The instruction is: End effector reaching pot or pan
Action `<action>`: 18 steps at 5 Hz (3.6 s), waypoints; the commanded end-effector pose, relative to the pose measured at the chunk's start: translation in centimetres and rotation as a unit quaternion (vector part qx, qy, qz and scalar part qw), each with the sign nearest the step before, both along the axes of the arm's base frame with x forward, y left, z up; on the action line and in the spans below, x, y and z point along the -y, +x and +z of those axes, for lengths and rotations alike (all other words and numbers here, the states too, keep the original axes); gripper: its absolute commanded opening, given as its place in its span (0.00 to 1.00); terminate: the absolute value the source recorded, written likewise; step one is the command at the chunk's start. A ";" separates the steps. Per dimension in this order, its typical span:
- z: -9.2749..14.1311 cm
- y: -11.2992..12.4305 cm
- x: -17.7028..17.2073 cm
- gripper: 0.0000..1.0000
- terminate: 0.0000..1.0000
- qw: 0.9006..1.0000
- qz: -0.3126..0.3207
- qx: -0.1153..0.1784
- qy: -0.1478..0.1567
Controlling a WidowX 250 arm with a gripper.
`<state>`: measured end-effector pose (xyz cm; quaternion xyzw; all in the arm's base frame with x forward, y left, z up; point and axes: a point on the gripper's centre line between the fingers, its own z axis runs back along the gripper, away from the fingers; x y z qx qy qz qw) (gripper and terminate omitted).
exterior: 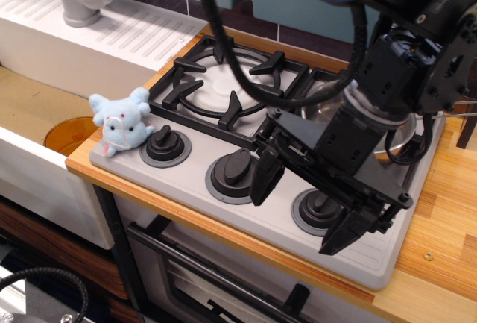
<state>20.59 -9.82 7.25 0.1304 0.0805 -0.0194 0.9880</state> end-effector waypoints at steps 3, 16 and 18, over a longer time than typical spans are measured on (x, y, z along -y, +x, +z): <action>2.3 1.5 0.9 1.00 0.00 1.000 0.020 -0.016 0.002; 2.8 13.4 -7.5 1.00 0.00 0.997 -0.081 -0.006 -0.010; -0.9 15.8 -5.3 1.00 1.00 0.996 -0.073 -0.005 -0.054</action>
